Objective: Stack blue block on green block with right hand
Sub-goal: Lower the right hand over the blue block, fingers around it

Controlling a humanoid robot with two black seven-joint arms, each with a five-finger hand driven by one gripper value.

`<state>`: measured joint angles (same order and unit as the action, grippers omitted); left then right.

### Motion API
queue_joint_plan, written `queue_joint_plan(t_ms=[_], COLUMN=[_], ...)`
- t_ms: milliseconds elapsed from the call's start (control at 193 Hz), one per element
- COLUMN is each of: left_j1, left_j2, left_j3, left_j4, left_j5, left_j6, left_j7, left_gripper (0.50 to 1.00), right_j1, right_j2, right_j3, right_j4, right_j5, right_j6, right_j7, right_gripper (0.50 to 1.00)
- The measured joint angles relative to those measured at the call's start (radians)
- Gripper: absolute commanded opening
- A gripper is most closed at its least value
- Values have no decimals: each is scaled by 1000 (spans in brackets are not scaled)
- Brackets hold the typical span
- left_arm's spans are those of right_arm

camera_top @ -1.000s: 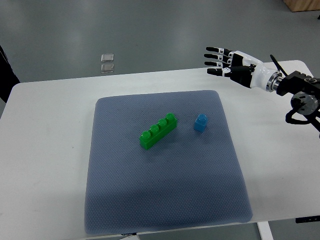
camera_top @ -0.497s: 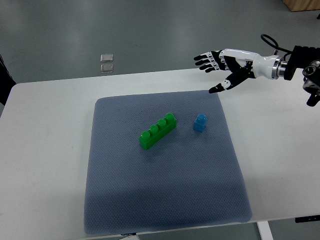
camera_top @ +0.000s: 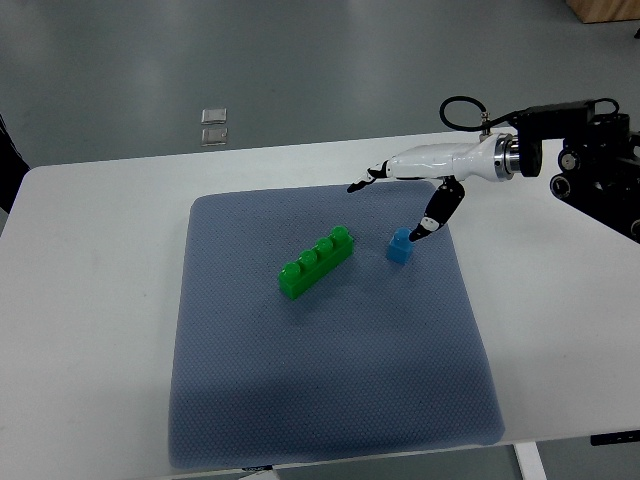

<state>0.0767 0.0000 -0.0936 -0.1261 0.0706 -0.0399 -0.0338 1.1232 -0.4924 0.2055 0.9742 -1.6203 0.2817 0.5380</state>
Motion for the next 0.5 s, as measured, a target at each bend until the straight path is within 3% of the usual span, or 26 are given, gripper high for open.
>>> queue_joint_plan(t_ms=[166, 238, 368, 497], left_j1=[0, 0, 0, 0], left_j2=[0, 0, 0, 0], left_j3=[0, 0, 0, 0], left_j4=[0, 0, 0, 0], left_j5=[0, 0, 0, 0], left_j6=[0, 0, 0, 0], left_j7=[0, 0, 0, 0], left_gripper=[1000, 1000, 1000, 1000], right_j1=[63, 84, 107, 119], right_j2=[-11, -7, 1, 26], right_j3=[-203, -262, -324, -328], right_j4=[-1, -7, -20, -54], right_j5=[-53, -63, -64, -53], right_j6=[-153, -186, -189, -126], right_j7=[37, 40, 36, 20], right_gripper=[915, 915, 915, 913])
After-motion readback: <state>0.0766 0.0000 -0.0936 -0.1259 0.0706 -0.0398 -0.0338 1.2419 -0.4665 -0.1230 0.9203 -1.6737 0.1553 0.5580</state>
